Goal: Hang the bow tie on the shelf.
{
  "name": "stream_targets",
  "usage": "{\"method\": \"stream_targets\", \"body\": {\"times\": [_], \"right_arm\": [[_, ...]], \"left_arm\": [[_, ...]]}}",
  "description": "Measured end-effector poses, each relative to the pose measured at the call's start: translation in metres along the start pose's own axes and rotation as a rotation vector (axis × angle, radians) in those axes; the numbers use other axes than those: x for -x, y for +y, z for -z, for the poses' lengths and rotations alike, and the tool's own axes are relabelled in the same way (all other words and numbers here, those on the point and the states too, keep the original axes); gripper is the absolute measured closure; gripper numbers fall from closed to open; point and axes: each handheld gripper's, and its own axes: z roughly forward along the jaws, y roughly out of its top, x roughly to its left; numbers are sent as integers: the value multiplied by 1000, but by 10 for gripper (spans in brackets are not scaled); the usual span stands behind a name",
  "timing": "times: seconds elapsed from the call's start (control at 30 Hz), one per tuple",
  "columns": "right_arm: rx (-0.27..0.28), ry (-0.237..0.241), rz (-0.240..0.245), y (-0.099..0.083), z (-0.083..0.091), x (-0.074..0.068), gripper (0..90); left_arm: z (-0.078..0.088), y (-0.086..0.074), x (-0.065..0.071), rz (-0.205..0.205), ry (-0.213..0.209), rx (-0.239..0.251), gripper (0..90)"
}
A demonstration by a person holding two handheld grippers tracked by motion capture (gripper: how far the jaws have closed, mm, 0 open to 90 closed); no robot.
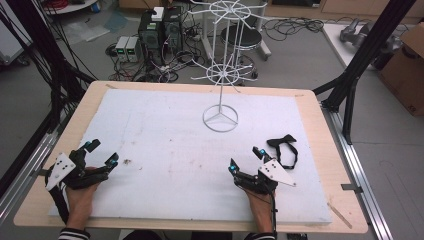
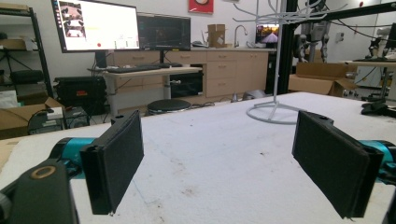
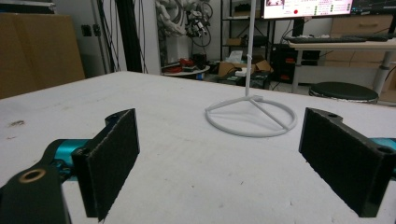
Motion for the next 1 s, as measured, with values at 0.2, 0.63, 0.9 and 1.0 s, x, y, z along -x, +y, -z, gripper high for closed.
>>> {"method": "stream_targets", "body": {"times": [0.2,0.63,0.9,1.0], "right_arm": [[-4,5,-7,0,0,0,113],[-3,9,6,0,0,0,113],[-12,9,13,0,-1,-1,113],[-18,11,16,1,-2,-1,113]], "left_arm": [[0,0,0,0,2,3,167],[0,0,0,-5,-3,2,167],[0,0,0,-7,-4,0,167],[0,0,0,-6,-3,0,167]]}}
